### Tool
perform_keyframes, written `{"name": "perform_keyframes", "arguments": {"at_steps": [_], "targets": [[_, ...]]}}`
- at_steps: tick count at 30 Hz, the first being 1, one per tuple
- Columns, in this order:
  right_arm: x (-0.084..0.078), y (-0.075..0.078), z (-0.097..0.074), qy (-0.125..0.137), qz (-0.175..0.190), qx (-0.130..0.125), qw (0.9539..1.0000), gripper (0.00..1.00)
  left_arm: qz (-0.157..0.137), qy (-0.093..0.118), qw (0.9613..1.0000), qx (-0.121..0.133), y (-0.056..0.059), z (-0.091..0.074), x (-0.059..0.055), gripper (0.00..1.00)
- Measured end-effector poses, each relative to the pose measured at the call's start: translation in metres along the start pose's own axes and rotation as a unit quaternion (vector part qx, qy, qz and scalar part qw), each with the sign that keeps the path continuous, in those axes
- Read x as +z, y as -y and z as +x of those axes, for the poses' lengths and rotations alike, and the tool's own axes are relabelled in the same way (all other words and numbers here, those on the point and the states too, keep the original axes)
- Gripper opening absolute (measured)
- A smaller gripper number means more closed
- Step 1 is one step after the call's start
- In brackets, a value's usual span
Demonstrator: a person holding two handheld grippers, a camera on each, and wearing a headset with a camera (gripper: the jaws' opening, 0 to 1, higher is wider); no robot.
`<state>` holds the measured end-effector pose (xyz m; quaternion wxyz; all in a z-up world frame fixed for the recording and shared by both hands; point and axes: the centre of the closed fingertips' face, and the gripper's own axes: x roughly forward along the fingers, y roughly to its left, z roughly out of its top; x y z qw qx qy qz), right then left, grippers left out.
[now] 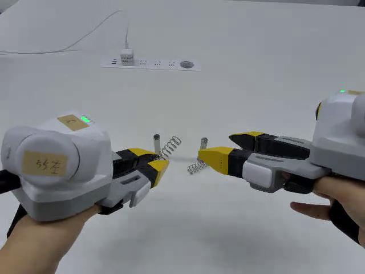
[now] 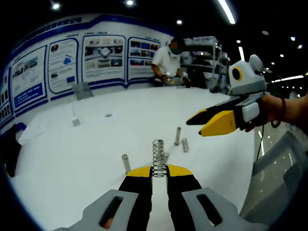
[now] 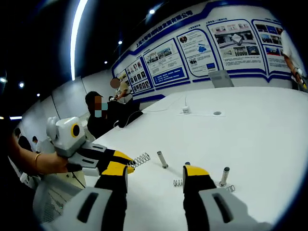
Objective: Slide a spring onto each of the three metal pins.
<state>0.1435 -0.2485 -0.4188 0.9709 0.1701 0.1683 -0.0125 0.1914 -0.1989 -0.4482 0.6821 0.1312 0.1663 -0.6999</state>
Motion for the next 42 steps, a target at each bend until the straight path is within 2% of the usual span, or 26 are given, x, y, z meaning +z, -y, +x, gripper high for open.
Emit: {"name": "perform_keyframes", "arguments": {"at_steps": [5,11,13,17,20,24,32,35,42], "targets": [[0.005,-0.010,0.005,0.010,0.021,0.021,0.9995,0.44,-0.012,0.024,0.9996,-0.010,0.011,-0.004,0.008,0.10],[0.005,-0.017,0.009,0.014,0.044,0.035,0.9983,0.38,-0.010,0.041,0.9989,-0.022,0.022,-0.009,0.014,0.10],[0.004,-0.019,0.010,0.017,0.059,0.038,0.9974,0.36,-0.015,0.053,0.9981,-0.028,0.026,-0.011,0.017,0.10],[0.003,-0.024,0.011,0.023,0.088,0.054,0.9944,0.30,-0.010,0.060,0.9977,-0.029,0.030,-0.012,0.018,0.10],[0.001,-0.026,0.013,0.023,0.122,0.065,0.9901,0.28,-0.014,0.076,0.9963,-0.037,0.033,-0.012,0.021,0.10],[0.002,-0.029,0.014,0.026,0.138,0.076,0.9872,0.23,-0.005,0.096,0.9943,-0.047,0.038,-0.014,0.027,0.10],[0.010,-0.038,0.014,0.044,0.193,0.108,0.9743,0.14,0.001,0.111,0.9923,-0.054,0.040,-0.014,0.031,0.10],[0.010,-0.041,0.014,0.046,0.206,0.119,0.9701,0.13,0.004,0.111,0.9925,-0.052,0.039,-0.014,0.031,0.10],[0.012,-0.048,0.015,0.047,0.190,0.128,0.9722,0.11,0.018,0.103,0.9936,-0.042,0.037,-0.015,0.030,0.11]]}}
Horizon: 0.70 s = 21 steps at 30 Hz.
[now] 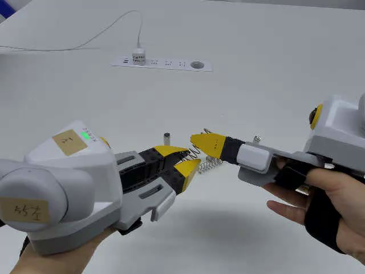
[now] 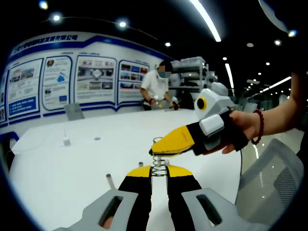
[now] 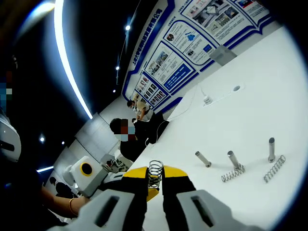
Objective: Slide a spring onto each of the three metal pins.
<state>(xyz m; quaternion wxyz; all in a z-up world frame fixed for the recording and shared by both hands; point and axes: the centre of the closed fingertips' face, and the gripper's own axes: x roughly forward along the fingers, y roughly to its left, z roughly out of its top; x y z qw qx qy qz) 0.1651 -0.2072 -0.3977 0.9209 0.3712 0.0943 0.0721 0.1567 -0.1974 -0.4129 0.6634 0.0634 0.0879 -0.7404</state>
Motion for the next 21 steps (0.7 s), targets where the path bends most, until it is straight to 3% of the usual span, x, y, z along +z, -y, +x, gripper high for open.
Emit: {"name": "perform_keyframes", "arguments": {"at_steps": [6,8,12,15,21], "targets": [[0.001,-0.005,0.003,0.000,-0.031,0.000,0.9995,0.11,0.003,-0.009,0.9999,0.006,-0.003,0.001,-0.002,0.12],[0.003,-0.006,0.004,0.002,-0.037,0.002,0.9993,0.11,0.015,-0.023,0.9996,0.008,-0.005,0.000,-0.007,0.14],[0.005,-0.005,0.008,-0.001,-0.060,0.003,0.9982,0.11,0.028,-0.031,0.9990,0.014,-0.006,-0.001,-0.010,0.19],[0.009,-0.003,0.010,0.003,-0.089,0.000,0.9960,0.11,0.053,-0.050,0.9970,0.025,-0.007,-0.002,-0.017,0.22],[0.012,0.002,0.018,-0.008,-0.159,-0.015,0.9872,0.11,0.051,-0.062,0.9962,0.032,-0.010,-0.005,-0.026,0.25]]}}
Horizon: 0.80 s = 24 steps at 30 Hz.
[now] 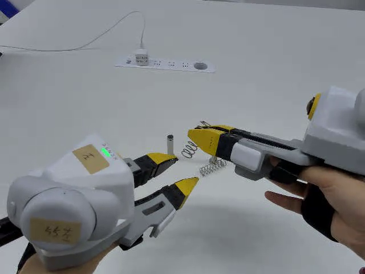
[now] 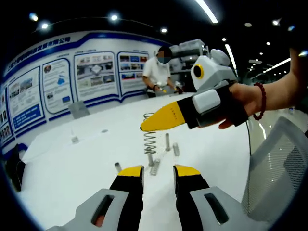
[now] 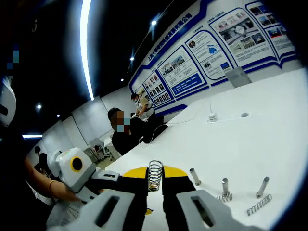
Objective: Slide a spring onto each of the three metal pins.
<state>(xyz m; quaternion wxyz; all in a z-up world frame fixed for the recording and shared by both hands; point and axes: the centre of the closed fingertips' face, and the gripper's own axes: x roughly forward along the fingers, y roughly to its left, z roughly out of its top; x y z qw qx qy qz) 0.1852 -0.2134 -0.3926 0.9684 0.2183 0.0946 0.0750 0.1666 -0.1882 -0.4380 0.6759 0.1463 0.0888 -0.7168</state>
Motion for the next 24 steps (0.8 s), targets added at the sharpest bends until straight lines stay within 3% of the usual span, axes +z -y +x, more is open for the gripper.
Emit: {"name": "perform_keyframes", "arguments": {"at_steps": [3,16,24], "targets": [[-0.001,0.004,0.005,-0.007,-0.034,-0.009,0.9994,0.11,-0.004,-0.003,1.0000,0.006,-0.003,0.000,-0.002,0.28],[0.002,0.030,0.033,-0.020,-0.097,-0.057,0.9934,0.11,-0.035,-0.015,0.9990,0.024,-0.015,0.002,-0.013,0.42],[-0.005,0.052,0.050,-0.030,-0.096,-0.081,0.9916,0.12,-0.052,-0.021,0.9979,0.034,-0.020,0.003,-0.021,0.50]]}}
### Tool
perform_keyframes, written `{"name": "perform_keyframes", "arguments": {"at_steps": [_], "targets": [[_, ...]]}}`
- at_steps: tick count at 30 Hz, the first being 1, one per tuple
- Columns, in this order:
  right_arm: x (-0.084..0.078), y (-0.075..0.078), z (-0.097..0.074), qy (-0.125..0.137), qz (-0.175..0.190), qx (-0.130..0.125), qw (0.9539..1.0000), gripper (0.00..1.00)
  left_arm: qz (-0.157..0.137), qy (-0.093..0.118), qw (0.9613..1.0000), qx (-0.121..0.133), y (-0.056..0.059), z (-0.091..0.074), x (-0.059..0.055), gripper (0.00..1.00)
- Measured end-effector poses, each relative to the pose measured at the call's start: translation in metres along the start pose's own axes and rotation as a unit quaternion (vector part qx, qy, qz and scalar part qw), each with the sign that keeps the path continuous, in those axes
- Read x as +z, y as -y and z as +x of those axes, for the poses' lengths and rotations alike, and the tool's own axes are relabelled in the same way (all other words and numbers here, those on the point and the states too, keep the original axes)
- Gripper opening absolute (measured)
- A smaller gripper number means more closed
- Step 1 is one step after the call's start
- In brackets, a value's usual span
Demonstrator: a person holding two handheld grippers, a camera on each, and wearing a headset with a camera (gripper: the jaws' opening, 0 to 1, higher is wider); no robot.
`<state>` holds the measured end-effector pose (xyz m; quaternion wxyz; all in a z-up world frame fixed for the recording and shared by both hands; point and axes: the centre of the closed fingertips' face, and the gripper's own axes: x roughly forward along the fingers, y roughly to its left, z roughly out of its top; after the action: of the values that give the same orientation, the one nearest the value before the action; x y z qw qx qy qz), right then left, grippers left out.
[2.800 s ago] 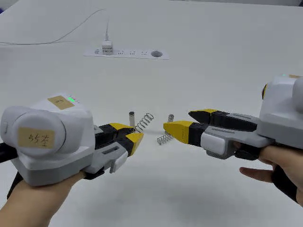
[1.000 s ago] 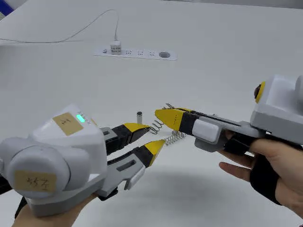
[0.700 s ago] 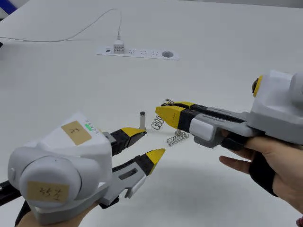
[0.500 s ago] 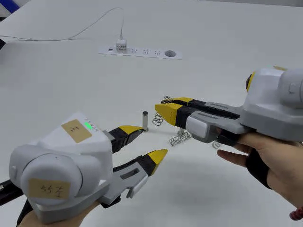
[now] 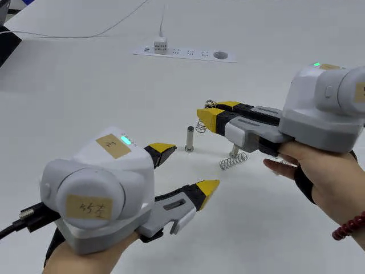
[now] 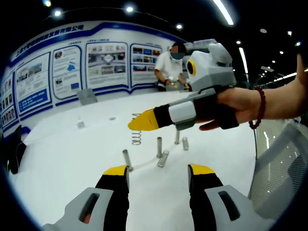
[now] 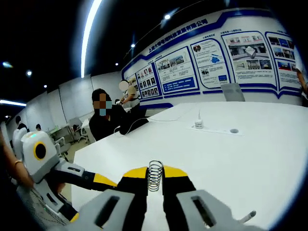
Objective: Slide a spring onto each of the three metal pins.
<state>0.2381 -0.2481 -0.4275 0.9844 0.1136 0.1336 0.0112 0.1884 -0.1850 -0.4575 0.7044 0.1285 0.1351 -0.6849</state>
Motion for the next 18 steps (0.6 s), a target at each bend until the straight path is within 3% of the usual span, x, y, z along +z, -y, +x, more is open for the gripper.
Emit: {"name": "perform_keyframes", "arguments": {"at_steps": [8,18], "targets": [[-0.003,0.012,0.015,0.001,0.011,-0.015,0.9998,0.12,-0.016,-0.008,0.9997,0.017,-0.010,0.003,-0.006,0.55],[-0.015,0.019,0.028,-0.016,0.002,-0.028,0.9995,0.12,-0.005,-0.009,0.9998,0.018,-0.009,0.005,-0.005,0.62]]}}
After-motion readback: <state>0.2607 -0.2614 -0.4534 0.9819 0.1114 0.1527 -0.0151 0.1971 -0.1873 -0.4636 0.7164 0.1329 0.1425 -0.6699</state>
